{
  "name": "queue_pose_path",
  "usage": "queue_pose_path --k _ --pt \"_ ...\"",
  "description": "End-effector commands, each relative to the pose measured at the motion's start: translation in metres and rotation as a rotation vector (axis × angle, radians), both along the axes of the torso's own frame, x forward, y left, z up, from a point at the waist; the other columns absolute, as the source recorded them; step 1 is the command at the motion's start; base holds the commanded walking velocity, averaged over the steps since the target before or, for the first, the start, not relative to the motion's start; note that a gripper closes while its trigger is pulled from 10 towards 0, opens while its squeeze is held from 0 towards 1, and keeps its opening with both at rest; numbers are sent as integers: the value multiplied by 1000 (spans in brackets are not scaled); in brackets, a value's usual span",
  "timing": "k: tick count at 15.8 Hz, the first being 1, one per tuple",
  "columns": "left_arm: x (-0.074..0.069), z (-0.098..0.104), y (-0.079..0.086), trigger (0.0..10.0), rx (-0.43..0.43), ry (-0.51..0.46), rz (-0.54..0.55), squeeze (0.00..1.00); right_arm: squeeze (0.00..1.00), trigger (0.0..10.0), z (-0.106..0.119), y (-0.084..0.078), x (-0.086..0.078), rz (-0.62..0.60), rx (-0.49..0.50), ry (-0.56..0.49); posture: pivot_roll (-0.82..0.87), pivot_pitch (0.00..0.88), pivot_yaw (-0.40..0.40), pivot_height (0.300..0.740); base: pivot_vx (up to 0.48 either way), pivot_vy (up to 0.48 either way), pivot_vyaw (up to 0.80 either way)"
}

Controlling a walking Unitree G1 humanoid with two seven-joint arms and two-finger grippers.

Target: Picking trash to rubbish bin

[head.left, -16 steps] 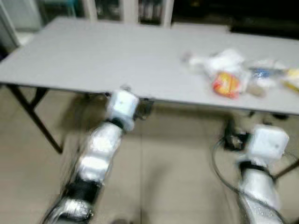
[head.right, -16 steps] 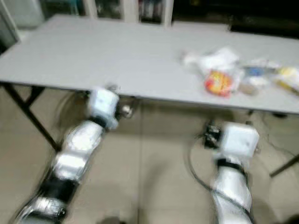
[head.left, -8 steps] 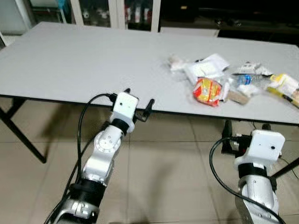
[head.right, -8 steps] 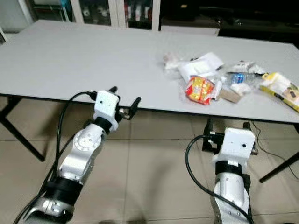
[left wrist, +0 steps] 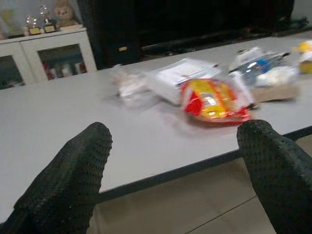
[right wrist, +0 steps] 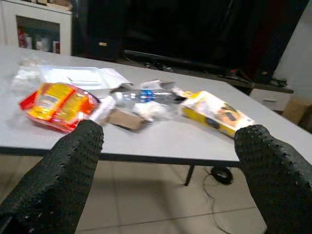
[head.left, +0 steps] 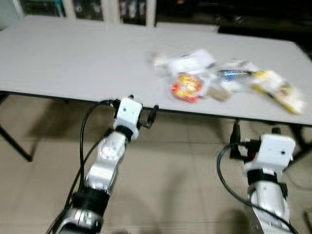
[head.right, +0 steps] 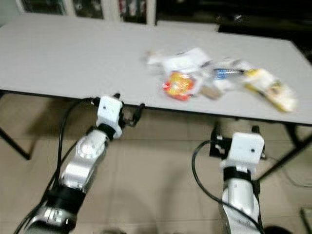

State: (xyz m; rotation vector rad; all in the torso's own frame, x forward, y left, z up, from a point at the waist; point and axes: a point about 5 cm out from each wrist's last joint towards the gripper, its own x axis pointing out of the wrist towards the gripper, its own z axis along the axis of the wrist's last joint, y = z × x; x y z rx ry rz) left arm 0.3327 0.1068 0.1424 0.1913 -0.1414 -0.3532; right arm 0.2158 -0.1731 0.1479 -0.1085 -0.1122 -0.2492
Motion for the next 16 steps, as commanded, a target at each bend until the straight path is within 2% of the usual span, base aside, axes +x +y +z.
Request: queue_pose_path --k 1,4,16 --pt "2 -2 6 10000 -3 23 25 0 0 10000 -1 2 1 9 -2 13 93 90 -35 740 247 0 0" --pt "3 -3 6 10000 -36 36 30 0 0 10000 -3 3 1 10 17 20 94 90 -35 740 0 0 0" --pt "11 -2 8 10000 -40 39 116 0 0 10000 -2 -1 5 11 8 19 95 66 -40 740 0 0 -800"
